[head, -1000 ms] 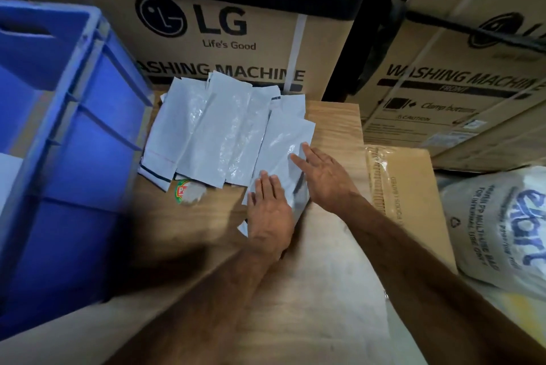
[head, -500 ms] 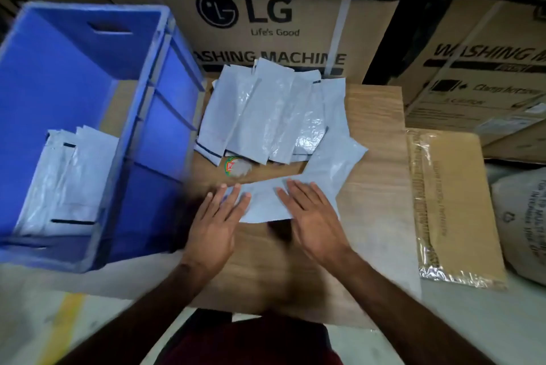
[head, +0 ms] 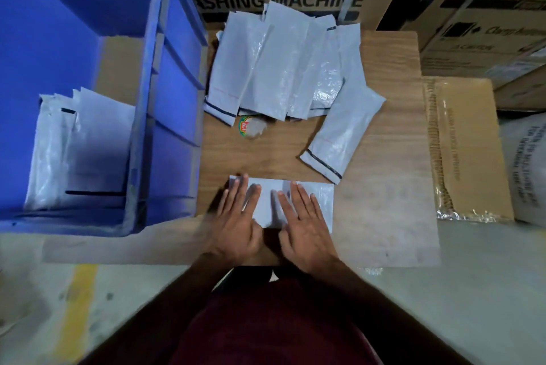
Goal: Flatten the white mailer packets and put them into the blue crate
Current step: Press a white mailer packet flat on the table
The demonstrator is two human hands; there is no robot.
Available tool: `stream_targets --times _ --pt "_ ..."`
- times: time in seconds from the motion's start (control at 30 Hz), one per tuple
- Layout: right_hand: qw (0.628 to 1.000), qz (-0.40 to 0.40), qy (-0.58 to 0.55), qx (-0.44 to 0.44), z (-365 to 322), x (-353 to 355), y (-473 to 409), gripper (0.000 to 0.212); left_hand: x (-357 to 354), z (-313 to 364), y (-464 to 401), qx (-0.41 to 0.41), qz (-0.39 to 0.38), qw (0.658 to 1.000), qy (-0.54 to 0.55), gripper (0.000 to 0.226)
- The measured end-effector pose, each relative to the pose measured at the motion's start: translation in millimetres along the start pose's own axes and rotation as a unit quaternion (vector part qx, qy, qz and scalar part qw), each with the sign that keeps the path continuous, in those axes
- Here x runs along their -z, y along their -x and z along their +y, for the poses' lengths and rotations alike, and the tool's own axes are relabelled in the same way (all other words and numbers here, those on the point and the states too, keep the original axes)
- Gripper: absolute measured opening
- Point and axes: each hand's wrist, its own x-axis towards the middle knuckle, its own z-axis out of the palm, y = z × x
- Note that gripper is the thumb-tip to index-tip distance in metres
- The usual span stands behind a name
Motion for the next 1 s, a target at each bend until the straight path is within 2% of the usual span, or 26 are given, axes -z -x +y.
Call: stream_targets --times 0.13,0.3,0.4,0.53,0.7,0.9,1.0 --pt "0.999 -0.008 0.026 -0.035 -1.7 -23.0 -17.7 0.068 -19.7 -9.0 -16.8 0.004 -0.007 1.0 -0.017 0.068" --pt "0.998 0.003 0.042 -0.036 4.9 -42.8 -16.7 0.066 -44.0 -20.6 -19.2 -0.004 -0.005 0.999 -0.04 0.068" --pt "0.999 0.003 0.038 -0.025 4.5 -39.0 -18.2 0.066 -42.6 -10.1 -18.9 0.015 0.005 0.999 -0.042 0.07" --pt "0.996 0.036 0.028 -0.074 13.6 -35.3 -8.2 0.064 -41.5 7.5 -17.2 0.069 0.025 0.997 -0.029 0.076" --pt "0.994 0.028 0.066 -0.082 23.0 -45.5 0.2 0.063 -54.6 -4.0 -16.4 -0.066 0.021 0.997 -0.021 0.075" --pt "0.995 0.033 0.037 -0.089 22.3 -40.9 1.7 0.063 -54.6 10.8 -20.5 -0.027 0.035 0.999 -0.029 0.074" --pt "0.992 0.044 0.044 -0.108 29.2 -37.2 8.1 0.065 -55.2 16.0 -25.1 -0.087 0.027 0.995 -0.039 0.072"
